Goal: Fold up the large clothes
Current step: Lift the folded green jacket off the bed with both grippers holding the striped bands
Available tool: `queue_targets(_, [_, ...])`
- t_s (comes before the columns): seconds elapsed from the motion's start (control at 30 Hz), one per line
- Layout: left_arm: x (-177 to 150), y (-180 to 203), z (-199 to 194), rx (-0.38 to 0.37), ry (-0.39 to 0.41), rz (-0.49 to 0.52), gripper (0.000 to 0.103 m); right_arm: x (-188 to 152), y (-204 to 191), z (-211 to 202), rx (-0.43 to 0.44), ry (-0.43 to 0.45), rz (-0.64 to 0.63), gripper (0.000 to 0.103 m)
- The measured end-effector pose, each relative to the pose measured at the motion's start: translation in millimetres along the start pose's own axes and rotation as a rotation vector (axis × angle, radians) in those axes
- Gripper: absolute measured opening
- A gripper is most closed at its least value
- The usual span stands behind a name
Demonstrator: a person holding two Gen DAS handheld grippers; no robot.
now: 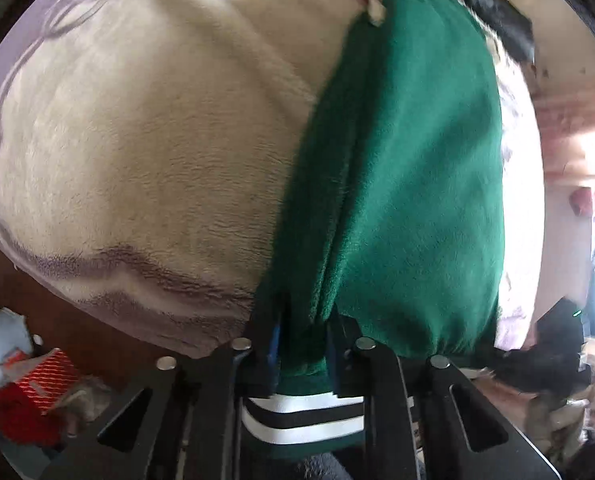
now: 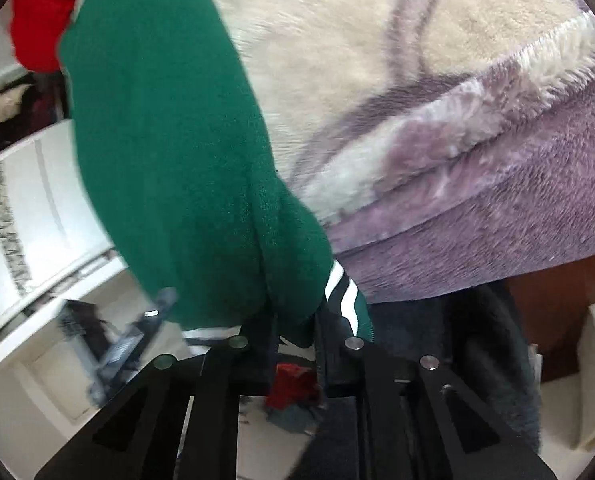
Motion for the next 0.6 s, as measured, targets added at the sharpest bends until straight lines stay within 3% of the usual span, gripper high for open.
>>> queue_targets(0.13, [2, -7, 5, -0.005, -0.027, -0.026, 0.016, 6, 21, 28, -0.038, -0.031, 0.028, 0.015])
queue_targets(0.2, [3, -5, -4, -0.04, -0.049, -0.036, 0.022, 11, 11, 29, -0.054, -0.047, -0.026, 0.021])
queue_targets(0.23, [5, -2, -7, -0.057, -0.047, -0.035, 0.025, 10, 6, 25, -0.053, -0.055, -0.067, 0.029])
queue_targets(0.27, [6, -2, -12, -0.08, -0.032, -0.026, 0.029, 9, 4, 24, -0.033, -0.061, -0.085, 0.05])
queue_targets(0.3, [5, -2, -15, -0.114, -0.026, -0.015, 0.041, 8, 4, 21, 0.003, -0.064, -0.095, 0.063])
queue_targets(0.33, [3, -3, -14, -0.136, -0.031, -0.009, 0.051, 9, 10, 18, 0.036, -0.055, -0.096, 0.083])
queue_targets(0.37, [0, -8, -10, -0.142, -0.041, -0.009, 0.067, 9, 18, 18, 0.049, -0.055, -0.099, 0.088])
queue_targets(0.47, [-5, -14, 12, -0.178, -0.091, -0.008, 0.068, 8, 35, 43, 0.065, -0.111, -0.087, 0.088])
queue_targets(0.6, [-1, -14, 37, -0.199, -0.114, 0.007, 0.073, 7, 26, 91, 0.197, -0.174, -0.071, 0.089])
Point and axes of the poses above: each gripper's, at about its wrist camera, not at the fingertips, and z roughly the way its jaws point, y to its right, x to its top, the point moved 6 cm from there along z, roughly the way its jaws point, and after that the axes turned 4 degrees about -x, right-handed, at the moved point
